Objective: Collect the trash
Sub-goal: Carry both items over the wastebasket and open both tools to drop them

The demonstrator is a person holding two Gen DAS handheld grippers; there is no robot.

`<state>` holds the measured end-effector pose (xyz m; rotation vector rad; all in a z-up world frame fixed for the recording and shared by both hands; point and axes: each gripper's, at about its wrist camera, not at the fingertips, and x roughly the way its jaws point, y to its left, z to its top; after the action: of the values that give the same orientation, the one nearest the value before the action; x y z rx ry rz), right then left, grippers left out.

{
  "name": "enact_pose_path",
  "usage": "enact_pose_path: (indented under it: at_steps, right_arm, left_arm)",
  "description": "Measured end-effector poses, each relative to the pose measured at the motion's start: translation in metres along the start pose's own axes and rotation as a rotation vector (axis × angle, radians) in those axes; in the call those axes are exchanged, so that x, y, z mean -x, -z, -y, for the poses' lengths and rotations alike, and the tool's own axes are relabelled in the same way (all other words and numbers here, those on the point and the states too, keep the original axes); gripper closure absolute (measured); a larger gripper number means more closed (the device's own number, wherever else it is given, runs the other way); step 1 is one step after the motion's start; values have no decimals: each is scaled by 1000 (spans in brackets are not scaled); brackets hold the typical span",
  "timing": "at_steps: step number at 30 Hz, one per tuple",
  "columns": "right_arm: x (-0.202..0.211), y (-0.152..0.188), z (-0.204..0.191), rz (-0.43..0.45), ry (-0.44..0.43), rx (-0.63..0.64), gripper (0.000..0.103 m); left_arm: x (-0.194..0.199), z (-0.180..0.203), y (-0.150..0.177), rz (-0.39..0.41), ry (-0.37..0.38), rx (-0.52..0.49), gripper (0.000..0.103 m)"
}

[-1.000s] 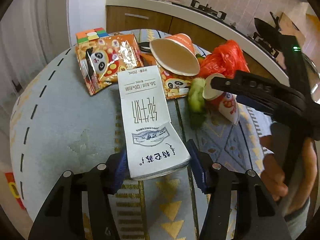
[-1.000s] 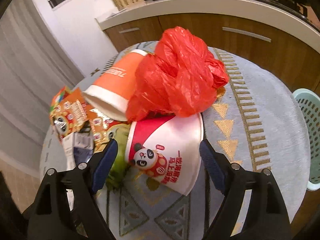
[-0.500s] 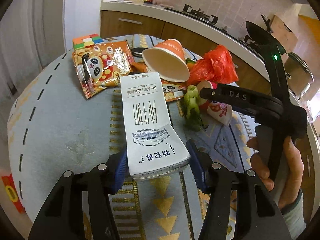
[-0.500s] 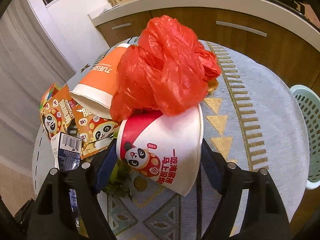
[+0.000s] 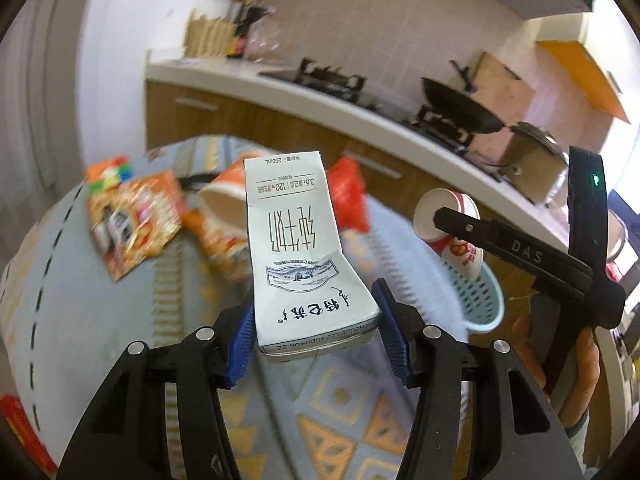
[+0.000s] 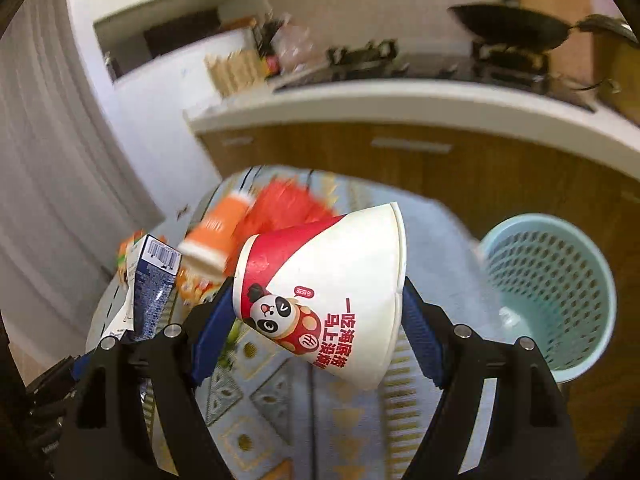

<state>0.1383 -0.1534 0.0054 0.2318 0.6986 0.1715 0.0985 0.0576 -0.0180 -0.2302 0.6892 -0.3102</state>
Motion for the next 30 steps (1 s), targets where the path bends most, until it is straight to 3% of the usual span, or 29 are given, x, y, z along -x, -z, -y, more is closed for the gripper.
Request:
enact_pose_path:
  at_steps: [7, 15, 22, 30]
  right_arm:
    - [42, -14, 63, 103, 114, -59, 29]
    - [64, -12, 141, 138, 235, -147, 29]
    - [46, 6, 208, 54, 296, -251, 29]
    - [1, 42, 261, -99, 350, -344, 29]
  left_arm:
    - [-25, 58, -23, 8, 92, -89, 51]
    - [-71, 122, -30, -33, 174, -184, 51]
    - [-129, 174, -27, -129, 249, -243, 51]
    - [-191, 209, -4, -261, 270, -288, 50]
